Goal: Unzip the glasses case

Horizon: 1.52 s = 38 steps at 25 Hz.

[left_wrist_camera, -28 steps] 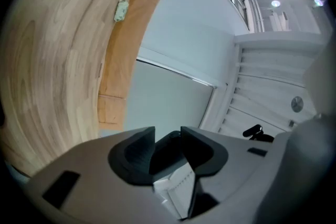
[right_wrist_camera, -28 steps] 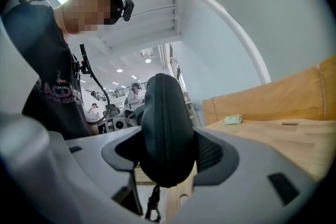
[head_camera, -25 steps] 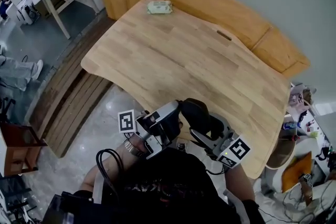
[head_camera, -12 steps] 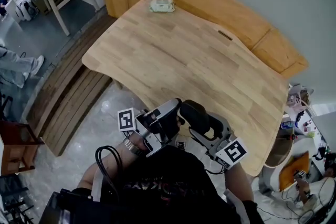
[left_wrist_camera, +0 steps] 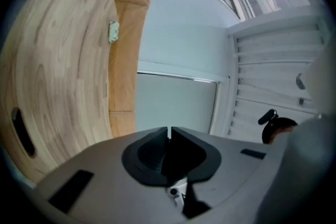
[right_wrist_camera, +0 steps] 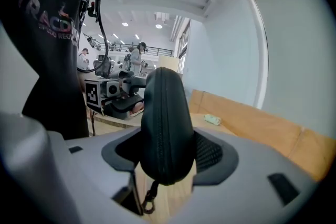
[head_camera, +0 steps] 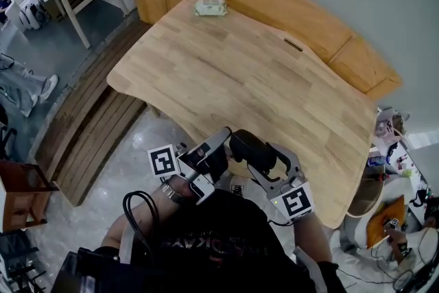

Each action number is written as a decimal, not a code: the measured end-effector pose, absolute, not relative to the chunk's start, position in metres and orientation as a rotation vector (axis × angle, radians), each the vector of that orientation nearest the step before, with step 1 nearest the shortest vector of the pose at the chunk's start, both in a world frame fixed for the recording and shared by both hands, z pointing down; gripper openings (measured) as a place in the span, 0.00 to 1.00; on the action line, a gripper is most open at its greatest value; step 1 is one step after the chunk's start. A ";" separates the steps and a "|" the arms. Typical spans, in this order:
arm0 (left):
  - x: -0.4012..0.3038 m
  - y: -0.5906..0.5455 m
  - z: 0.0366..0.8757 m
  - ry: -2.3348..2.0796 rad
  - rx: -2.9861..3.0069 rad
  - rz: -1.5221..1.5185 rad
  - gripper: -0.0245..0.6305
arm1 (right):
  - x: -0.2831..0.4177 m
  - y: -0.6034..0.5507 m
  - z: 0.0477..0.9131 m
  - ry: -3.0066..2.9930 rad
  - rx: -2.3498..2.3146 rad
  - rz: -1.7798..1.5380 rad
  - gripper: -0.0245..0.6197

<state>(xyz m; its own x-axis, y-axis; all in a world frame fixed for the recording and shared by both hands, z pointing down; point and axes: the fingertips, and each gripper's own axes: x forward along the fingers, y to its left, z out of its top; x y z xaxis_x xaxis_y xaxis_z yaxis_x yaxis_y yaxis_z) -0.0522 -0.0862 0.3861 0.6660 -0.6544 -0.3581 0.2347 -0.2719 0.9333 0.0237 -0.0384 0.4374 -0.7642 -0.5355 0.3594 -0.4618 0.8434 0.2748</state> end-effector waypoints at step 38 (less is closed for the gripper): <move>-0.046 -0.071 0.404 -1.075 2.679 0.039 0.06 | 0.007 -0.065 0.495 -2.172 0.877 -0.059 0.46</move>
